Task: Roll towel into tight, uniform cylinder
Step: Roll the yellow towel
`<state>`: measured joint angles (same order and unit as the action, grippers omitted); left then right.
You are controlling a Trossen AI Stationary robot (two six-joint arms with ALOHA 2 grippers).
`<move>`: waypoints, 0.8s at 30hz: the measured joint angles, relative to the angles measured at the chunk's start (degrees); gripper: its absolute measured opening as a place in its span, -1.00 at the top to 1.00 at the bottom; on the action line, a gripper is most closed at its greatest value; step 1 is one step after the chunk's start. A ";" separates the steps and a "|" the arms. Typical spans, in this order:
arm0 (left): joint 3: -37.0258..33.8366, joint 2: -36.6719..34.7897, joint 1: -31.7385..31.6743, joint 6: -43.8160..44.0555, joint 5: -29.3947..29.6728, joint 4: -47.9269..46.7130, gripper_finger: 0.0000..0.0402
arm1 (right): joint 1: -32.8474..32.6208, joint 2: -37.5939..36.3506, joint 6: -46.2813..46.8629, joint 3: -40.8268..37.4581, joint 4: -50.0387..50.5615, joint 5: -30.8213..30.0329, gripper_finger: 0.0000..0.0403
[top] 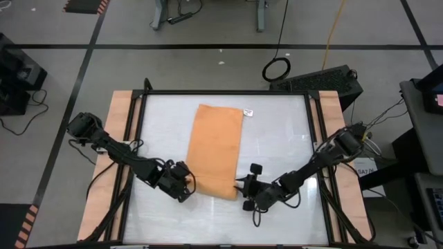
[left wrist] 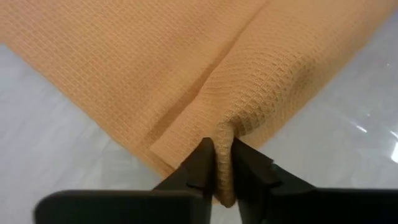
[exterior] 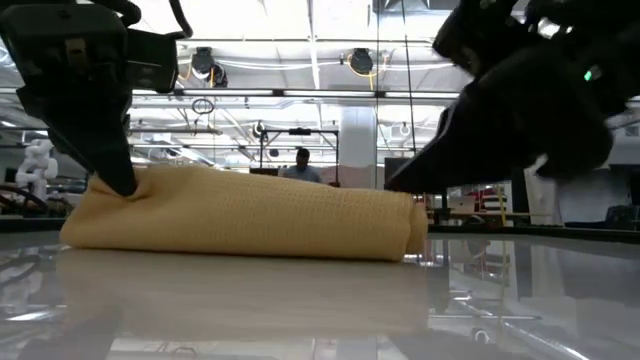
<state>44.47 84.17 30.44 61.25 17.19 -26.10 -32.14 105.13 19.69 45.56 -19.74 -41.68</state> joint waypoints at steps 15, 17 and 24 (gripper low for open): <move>0.09 -4.78 0.07 0.72 0.75 -3.73 0.38 | 2.88 4.84 -2.19 0.11 -8.62 6.42 0.65; 0.09 -6.23 0.07 -0.14 0.72 -4.72 0.38 | 3.61 6.31 -2.35 0.14 -10.87 7.38 0.76; 0.09 -10.80 0.07 -1.30 1.79 -10.05 0.38 | 4.07 7.49 -2.39 0.09 -11.62 7.51 0.97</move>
<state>44.56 73.37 30.50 59.96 18.98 -36.15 -28.08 112.62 17.30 45.65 -31.36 -34.16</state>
